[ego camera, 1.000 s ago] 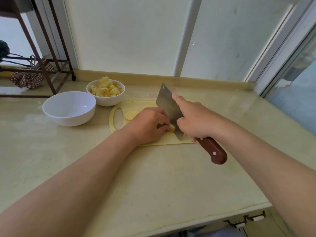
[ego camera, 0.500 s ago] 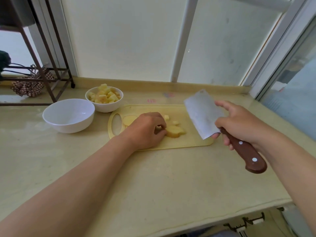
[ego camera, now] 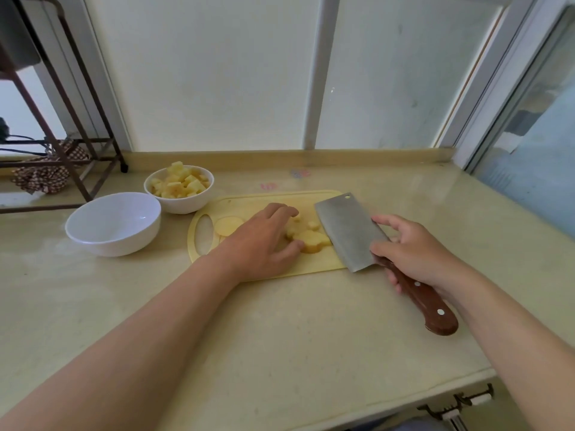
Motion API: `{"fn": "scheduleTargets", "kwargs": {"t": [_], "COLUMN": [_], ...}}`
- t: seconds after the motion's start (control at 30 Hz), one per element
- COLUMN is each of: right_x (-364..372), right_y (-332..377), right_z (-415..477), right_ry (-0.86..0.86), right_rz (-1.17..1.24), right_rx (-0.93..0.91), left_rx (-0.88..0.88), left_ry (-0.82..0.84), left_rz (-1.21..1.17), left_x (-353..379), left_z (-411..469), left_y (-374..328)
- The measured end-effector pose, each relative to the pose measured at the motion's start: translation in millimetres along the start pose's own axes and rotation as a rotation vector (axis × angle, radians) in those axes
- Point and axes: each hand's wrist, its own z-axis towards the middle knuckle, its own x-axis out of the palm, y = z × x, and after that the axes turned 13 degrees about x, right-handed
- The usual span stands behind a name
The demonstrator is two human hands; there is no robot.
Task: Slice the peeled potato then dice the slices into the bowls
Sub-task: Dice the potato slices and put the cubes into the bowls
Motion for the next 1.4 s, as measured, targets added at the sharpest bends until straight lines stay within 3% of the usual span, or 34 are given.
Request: {"fn": "scheduleTargets", "kwargs": {"t": [0.3,0.4,0.47,0.57,0.63,0.7,0.77,0.9,1.13,1.27,1.4], "right_x": [8.1,10.6,17.2,34.0,47.2,57.0,60.2,51.6,19.5,22.1,37.9], "right_y": [10.0,17.8,24.1,35.4,41.6,45.7,48.0,48.3,32.2,28.9,36.9], "right_z": [1.3,5.2,7.3,8.3,6.6,2.3,-3.1,-3.9,9.0,15.5,14.6], "right_ry": [-0.005,0.012,0.062,0.144,0.183,0.171,0.127,0.047,-0.014,0.040,0.107], "right_rz": [0.186,0.297,0.411,0.545,0.542,0.466,0.386,0.342,0.454,0.536,0.523], "right_rx": [-0.025,-0.034,-0.039,-0.044,-0.068,-0.096,-0.105,-0.110,-0.067,-0.049,-0.084], "left_rx": [0.004,-0.031,-0.201,-0.613,-0.731,-0.665,-0.605,-0.593,-0.675,-0.732,-0.707], "left_ry": [0.016,-0.118,-0.361,-0.704,-0.686,-0.573,-0.515,-0.565,-0.669,-0.594,-0.426], "left_rz": [0.005,-0.088,-0.374,-1.282,-1.696,-1.836,-1.879,-1.905,-1.770,-1.696,-1.804], "left_x": [0.5,-1.8,-5.0,-11.0,-13.1,-16.7,-21.5,-28.1,-29.9,-24.2,-22.8], "left_z": [0.3,0.3,9.0,31.3,36.2,31.5,26.5,26.7,29.2,31.6,30.3], "left_y": [-2.0,-2.8,-10.2,-27.9,-33.0,-35.6,-33.6,-30.6,-26.9,-26.6,-29.9]}}
